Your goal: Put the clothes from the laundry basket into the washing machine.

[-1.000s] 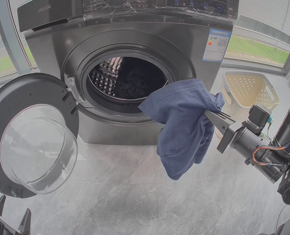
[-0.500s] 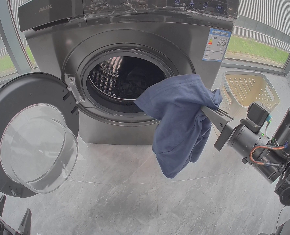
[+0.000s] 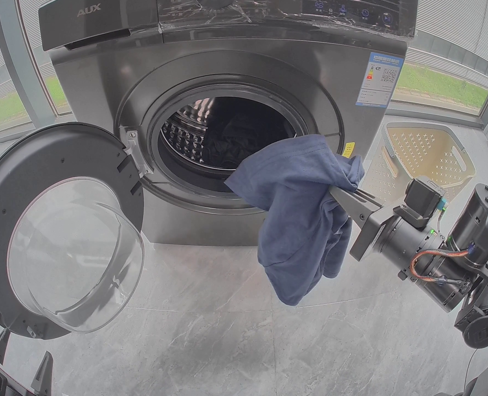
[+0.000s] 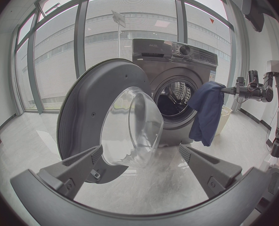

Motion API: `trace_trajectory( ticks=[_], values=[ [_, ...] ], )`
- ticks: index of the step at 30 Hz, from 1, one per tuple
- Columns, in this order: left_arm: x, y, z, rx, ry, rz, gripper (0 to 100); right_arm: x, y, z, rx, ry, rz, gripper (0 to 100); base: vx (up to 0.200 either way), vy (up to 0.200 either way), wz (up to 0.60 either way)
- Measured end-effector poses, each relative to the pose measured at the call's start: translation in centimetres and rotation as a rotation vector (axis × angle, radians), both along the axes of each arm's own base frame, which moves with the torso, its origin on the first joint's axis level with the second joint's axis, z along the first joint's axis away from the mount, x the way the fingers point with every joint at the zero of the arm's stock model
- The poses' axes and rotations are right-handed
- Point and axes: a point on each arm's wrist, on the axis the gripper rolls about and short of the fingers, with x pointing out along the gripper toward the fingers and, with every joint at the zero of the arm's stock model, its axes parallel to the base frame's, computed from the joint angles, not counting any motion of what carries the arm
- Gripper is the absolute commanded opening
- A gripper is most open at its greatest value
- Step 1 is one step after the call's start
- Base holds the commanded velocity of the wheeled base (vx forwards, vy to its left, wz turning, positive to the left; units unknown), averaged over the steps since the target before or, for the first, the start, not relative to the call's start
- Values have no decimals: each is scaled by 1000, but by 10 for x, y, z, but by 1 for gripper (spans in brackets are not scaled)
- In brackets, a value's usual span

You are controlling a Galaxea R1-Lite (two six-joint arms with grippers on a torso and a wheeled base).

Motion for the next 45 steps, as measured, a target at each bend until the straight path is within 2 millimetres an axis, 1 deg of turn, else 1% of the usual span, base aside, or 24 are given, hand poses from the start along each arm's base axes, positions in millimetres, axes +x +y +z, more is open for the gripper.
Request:
trace_trajectory(
  ticks=[6,9,14,18,21,24,28,32,38,42,45],
  values=[
    [0,0,0,14,-5,-3,100,2,9,1,3,-4,20,0,0,0,0],
    [-1,-1,6,20,-31,-39,100,3,13,2,7,-6,28,0,0,0,0],
    [-5,-4,38,32,-97,-195,100,6,24,6,26,-21,51,0,0,0,0],
    [5,-7,59,38,-72,-321,100,9,33,9,39,-31,67,0,0,0,0],
    [20,-8,73,39,-45,-398,100,13,40,11,49,-41,77,0,0,0,0],
    [40,-10,85,35,-16,-463,100,17,47,13,60,-53,84,0,0,0,0],
    [74,-14,94,23,48,-554,100,24,57,17,78,-72,94,0,0,0,0],
    [105,-21,95,10,113,-639,100,30,65,20,95,-89,100,0,0,0,0],
    [150,-40,90,5,163,-762,100,37,75,23,113,-107,103,0,0,0,0],
    [173,-54,84,6,160,-822,100,40,79,23,115,-111,101,0,0,0,0],
    [188,-65,75,3,190,-858,100,41,80,22,113,-111,99,0,0,0,0]
  ],
)
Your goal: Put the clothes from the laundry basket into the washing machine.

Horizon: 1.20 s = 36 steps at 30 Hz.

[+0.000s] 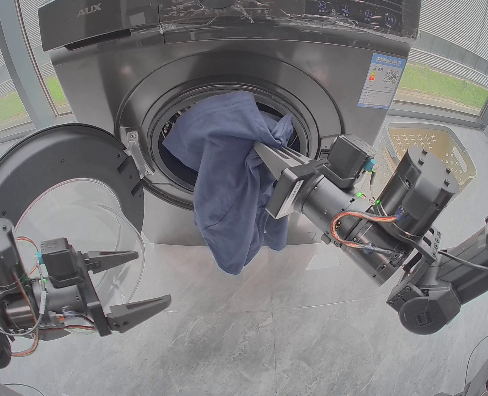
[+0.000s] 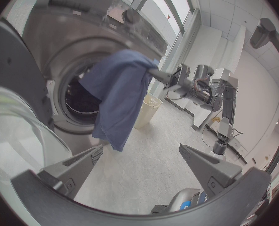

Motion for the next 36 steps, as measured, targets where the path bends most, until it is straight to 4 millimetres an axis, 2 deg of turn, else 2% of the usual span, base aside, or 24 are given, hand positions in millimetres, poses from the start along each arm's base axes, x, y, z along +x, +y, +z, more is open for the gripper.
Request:
trace_trajectory(
  ticks=[7,14,26,36],
  values=[
    [36,-20,-25,28,98,-40,100,0,1,-2,-5,1,-3,0,0,0,0],
    [66,-38,-39,15,156,-58,100,-4,-3,-6,-13,8,-1,0,0,0,0],
    [104,-63,-65,-8,181,-75,100,-17,-3,-3,-11,5,26,0,0,0,0],
    [130,-74,-77,-32,191,-70,100,-23,-2,0,-5,0,42,0,0,0,0]
  ],
)
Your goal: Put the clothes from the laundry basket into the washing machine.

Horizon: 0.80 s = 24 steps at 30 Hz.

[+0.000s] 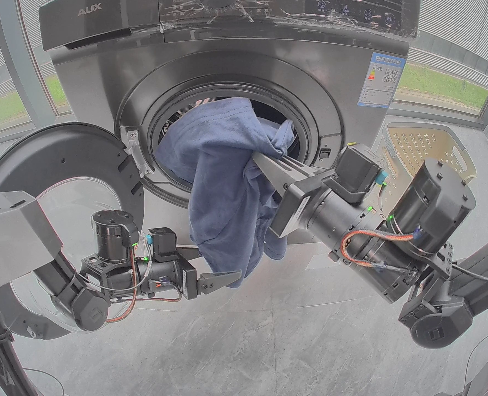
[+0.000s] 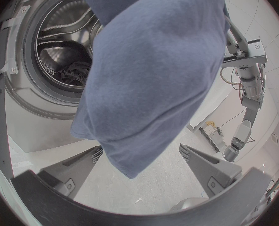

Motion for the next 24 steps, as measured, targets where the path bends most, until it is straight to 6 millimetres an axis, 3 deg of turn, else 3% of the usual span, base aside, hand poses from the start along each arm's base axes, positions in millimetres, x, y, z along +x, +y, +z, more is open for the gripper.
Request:
trace_trajectory(
  ticks=[7,8,18,24],
  values=[
    [5,-8,-1,-17,-19,-14,100,0,0,0,-1,0,0,0,0,0,0],
    [5,-9,1,-27,-33,-16,0,0,0,-1,-2,2,-1,0,0,0,0],
    [-4,-18,5,-76,-71,-33,0,3,-2,-3,-8,8,-10,0,0,0,0],
    [-19,-18,7,-91,-112,-38,0,8,-3,-8,-19,18,-22,0,0,0,0]
  ],
)
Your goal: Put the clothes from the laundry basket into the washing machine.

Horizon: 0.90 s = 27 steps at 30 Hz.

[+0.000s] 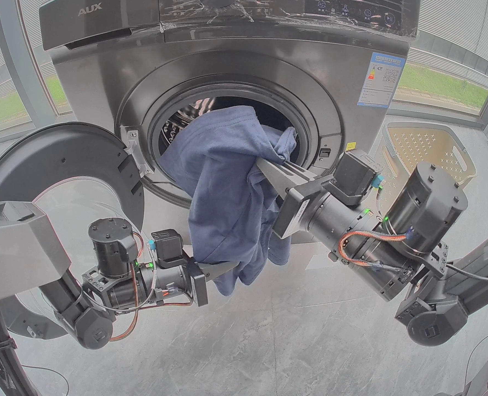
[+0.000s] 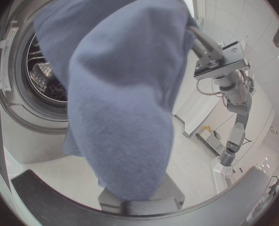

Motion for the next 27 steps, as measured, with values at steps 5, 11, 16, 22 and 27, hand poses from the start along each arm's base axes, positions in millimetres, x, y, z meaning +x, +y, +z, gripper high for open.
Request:
trace_trajectory(
  ticks=[5,11,16,22,27],
  values=[
    [-17,0,6,-30,-79,19,0,4,0,-9,-11,10,-4,0,0,0,0],
    [-30,-2,13,-41,-117,22,0,3,-1,-27,-50,45,2,100,0,0,0],
    [-37,2,29,-77,-146,25,0,5,-3,-36,-73,73,-6,100,0,0,0],
    [-34,8,60,-171,-211,66,0,4,-8,-58,-133,131,-18,100,0,0,0],
    [-23,11,82,-237,-278,172,0,-1,-9,-71,-175,167,-8,100,0,0,0]
  ],
)
